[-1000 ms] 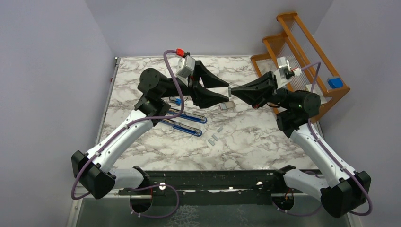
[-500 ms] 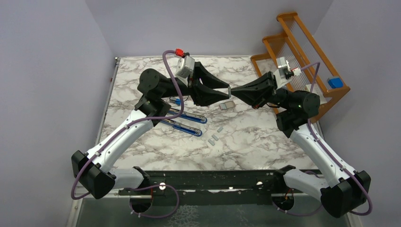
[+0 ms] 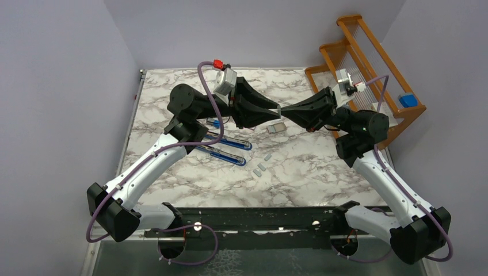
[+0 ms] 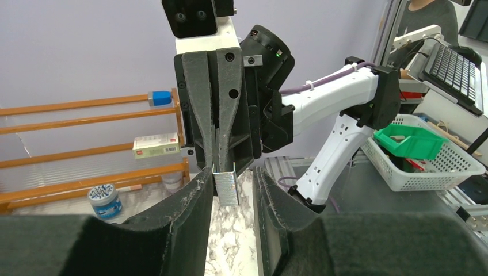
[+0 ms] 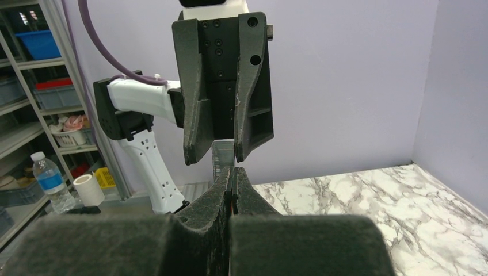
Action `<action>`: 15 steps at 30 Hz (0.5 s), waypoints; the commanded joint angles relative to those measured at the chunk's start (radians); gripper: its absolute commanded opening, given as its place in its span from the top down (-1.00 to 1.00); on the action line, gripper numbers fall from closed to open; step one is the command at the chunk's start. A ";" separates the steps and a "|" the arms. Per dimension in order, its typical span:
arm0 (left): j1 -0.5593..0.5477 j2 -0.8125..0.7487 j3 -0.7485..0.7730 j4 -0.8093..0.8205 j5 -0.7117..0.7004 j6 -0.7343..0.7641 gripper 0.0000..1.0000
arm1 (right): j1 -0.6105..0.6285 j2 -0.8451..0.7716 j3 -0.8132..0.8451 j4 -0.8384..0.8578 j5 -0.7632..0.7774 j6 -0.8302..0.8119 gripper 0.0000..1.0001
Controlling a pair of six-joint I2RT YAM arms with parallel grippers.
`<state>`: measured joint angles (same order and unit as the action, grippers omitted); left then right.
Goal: Load the staples into the stapler
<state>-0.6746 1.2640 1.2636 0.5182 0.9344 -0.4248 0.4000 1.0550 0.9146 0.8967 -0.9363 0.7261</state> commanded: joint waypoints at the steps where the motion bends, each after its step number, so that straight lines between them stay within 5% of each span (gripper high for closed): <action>1: -0.006 -0.005 -0.001 0.037 -0.006 0.002 0.35 | 0.004 0.000 -0.006 0.033 0.005 0.010 0.99; 15: -0.010 0.000 -0.001 0.037 -0.011 -0.002 0.50 | 0.004 0.005 -0.003 0.036 0.008 0.013 0.98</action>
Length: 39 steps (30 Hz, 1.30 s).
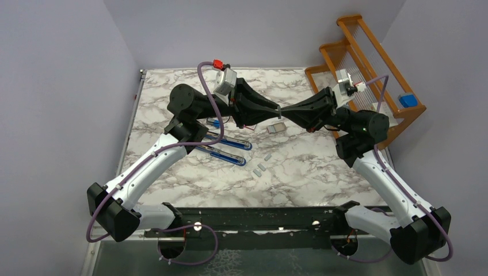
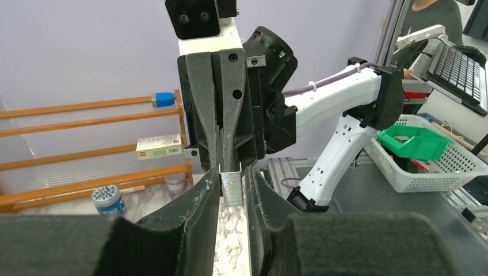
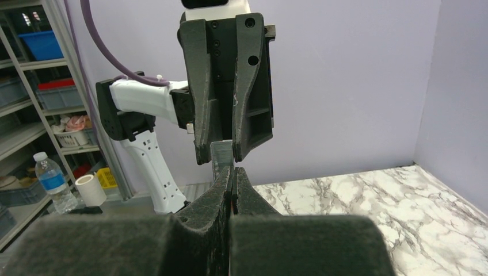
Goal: Load the staples into the stapler
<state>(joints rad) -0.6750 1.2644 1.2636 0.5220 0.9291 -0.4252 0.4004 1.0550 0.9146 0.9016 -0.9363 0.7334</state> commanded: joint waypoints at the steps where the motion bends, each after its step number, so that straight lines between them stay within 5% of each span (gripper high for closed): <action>1: -0.009 0.000 -0.001 0.033 -0.007 -0.002 0.52 | 0.004 0.004 -0.003 0.030 0.008 0.006 0.99; 23: -0.009 -0.003 0.003 0.033 -0.012 -0.009 0.98 | 0.004 -0.011 -0.007 0.020 0.024 -0.005 0.96; 39: -0.009 -0.002 0.008 0.033 -0.005 -0.006 0.98 | 0.004 -0.118 -0.068 -0.017 0.193 -0.065 0.36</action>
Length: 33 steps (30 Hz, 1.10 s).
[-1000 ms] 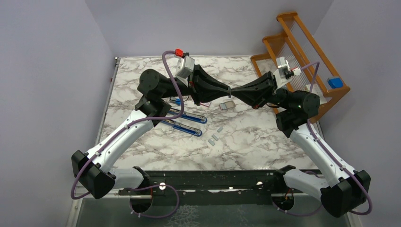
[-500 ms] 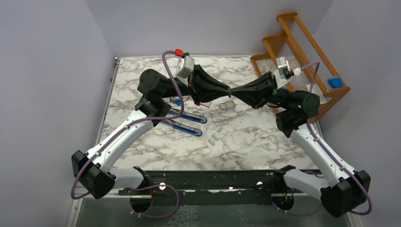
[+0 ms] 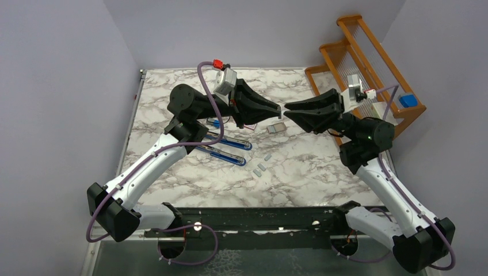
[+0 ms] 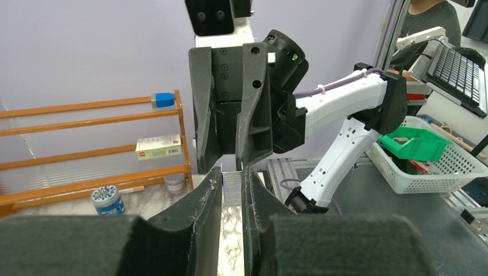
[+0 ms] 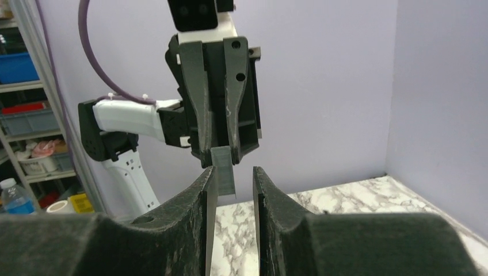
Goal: Load the staples into the stapler
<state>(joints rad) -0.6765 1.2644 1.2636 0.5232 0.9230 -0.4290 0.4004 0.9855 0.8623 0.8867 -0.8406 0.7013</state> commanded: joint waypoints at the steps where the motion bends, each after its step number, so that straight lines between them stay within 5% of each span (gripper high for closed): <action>1: -0.008 -0.002 0.005 0.032 0.002 -0.002 0.98 | 0.005 -0.065 -0.026 -0.010 0.128 -0.037 0.36; 8: 0.001 0.016 0.022 -0.066 0.051 0.012 1.00 | 0.004 -0.193 -0.048 -0.300 0.444 -0.150 0.35; 14: -0.006 0.059 0.136 -0.484 -0.015 0.231 1.00 | 0.005 -0.249 -0.020 -0.558 0.726 -0.155 0.34; 33: -0.171 0.091 -0.116 -1.031 -0.411 0.913 1.00 | 0.005 -0.281 0.014 -0.659 0.781 -0.236 0.32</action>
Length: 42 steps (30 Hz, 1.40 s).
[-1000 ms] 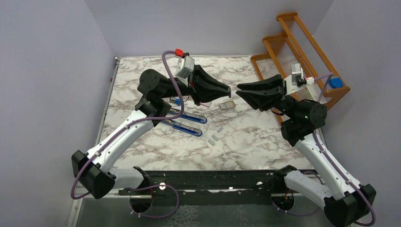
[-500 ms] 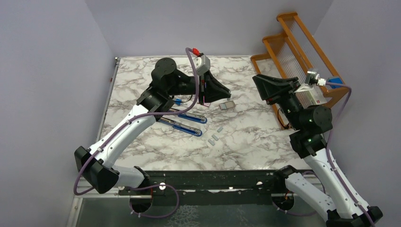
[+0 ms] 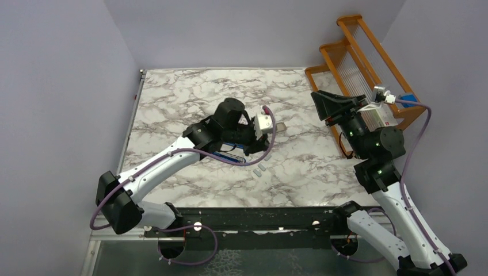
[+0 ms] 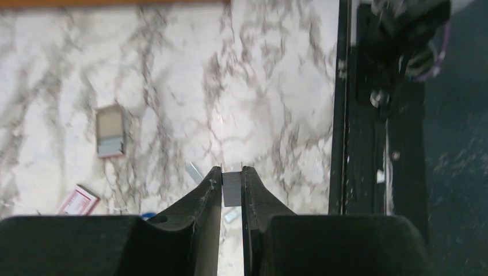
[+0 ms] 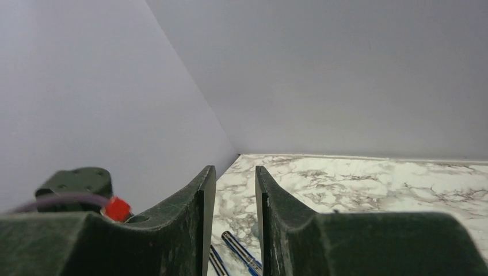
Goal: Load the staples into the stapler
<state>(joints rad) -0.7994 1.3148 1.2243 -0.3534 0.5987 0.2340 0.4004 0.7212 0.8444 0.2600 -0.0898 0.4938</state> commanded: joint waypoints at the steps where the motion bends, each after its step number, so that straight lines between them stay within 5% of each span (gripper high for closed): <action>1: -0.065 0.051 -0.099 -0.184 -0.083 0.317 1.00 | 0.004 -0.019 0.032 -0.039 0.035 -0.031 0.34; 20: -0.222 0.295 -0.197 -0.229 -0.417 0.438 1.00 | 0.003 -0.016 0.039 -0.080 0.033 -0.049 0.51; 30: -0.230 0.364 -0.195 -0.230 -0.425 0.422 0.96 | 0.004 -0.002 0.049 -0.084 0.017 -0.050 0.53; 42: -0.230 0.380 -0.179 -0.229 -0.429 0.387 0.59 | 0.004 -0.011 0.040 -0.092 0.015 -0.041 0.56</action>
<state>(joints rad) -1.0233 1.6894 1.0348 -0.5735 0.1852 0.6323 0.4004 0.7216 0.8635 0.1772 -0.0719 0.4530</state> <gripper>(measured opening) 0.185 0.220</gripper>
